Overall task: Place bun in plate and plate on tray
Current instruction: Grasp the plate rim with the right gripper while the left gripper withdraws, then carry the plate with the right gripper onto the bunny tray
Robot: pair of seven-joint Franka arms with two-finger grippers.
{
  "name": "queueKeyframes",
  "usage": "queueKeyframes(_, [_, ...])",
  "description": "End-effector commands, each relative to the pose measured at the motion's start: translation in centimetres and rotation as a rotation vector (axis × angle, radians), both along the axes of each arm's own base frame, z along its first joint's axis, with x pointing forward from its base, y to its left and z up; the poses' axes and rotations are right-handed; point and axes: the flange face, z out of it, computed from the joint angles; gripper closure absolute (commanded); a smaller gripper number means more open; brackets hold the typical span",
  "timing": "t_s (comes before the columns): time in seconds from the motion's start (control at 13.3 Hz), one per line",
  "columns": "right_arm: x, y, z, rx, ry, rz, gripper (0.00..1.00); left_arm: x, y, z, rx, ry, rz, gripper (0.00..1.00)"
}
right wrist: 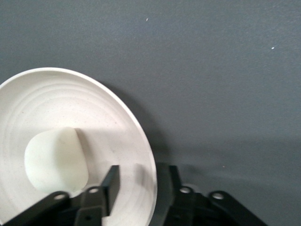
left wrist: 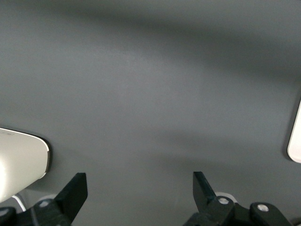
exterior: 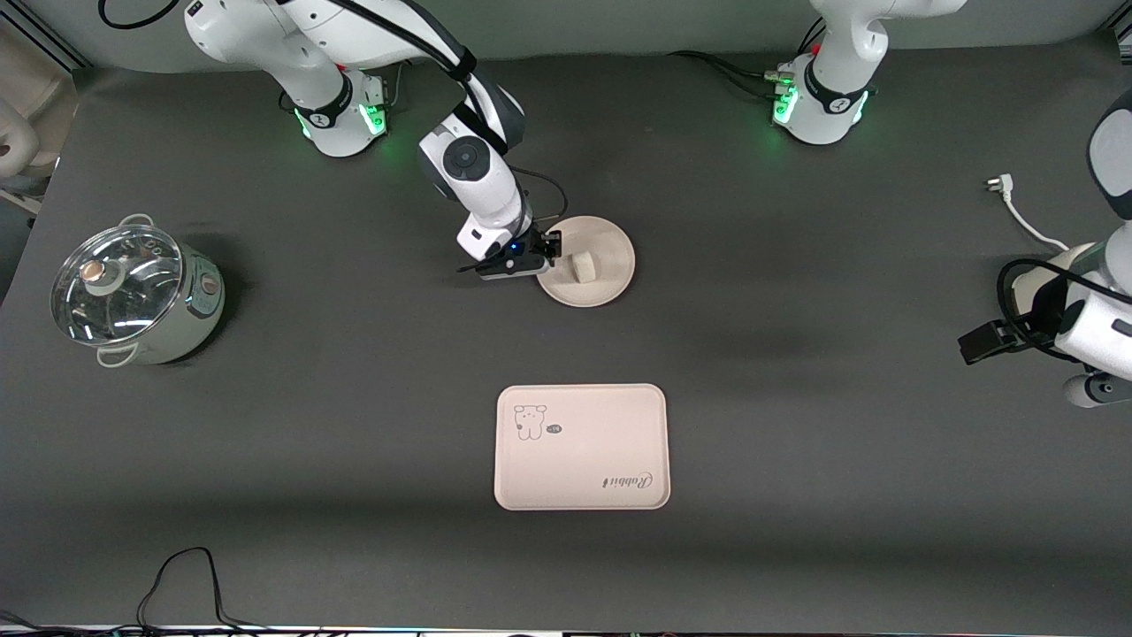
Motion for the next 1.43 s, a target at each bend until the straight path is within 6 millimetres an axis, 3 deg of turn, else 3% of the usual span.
queueKeyframes(0.0, [-0.3,0.7,-1.2,0.013,-0.017,-0.012,0.92,-1.2,-1.4,1.3,0.013,0.029,-0.037,0.00])
queueKeyframes(0.08, [-0.2,0.7,-1.2,0.013,-0.018,-0.013,1.00,-1.9,-1.5,1.9,0.012,0.018,-0.039,0.00])
queueKeyframes(0.38, [0.4,0.5,-0.3,0.019,-0.025,-0.019,1.00,-4.6,-1.5,2.0,0.011,0.020,-0.043,0.00])
queueKeyframes(0.6, [2.0,0.9,3.6,0.037,-0.035,-0.036,1.00,-5.8,-1.8,1.7,0.013,-0.003,-0.051,0.00])
queueKeyframes(0.98, [10.3,1.5,12.7,0.097,-0.059,-0.100,1.00,-5.7,-2.2,2.0,0.013,-0.020,-0.063,0.00])
queueKeyframes(1.2, [17.3,1.7,17.1,0.150,-0.093,-0.150,1.00,-5.8,-2.9,2.0,0.013,-0.018,-0.081,0.00])
queueKeyframes(1.35, [23.1,1.4,20.2,0.175,-0.085,-0.189,1.00,-5.7,-2.7,2.0,0.014,-0.022,-0.077,0.00])
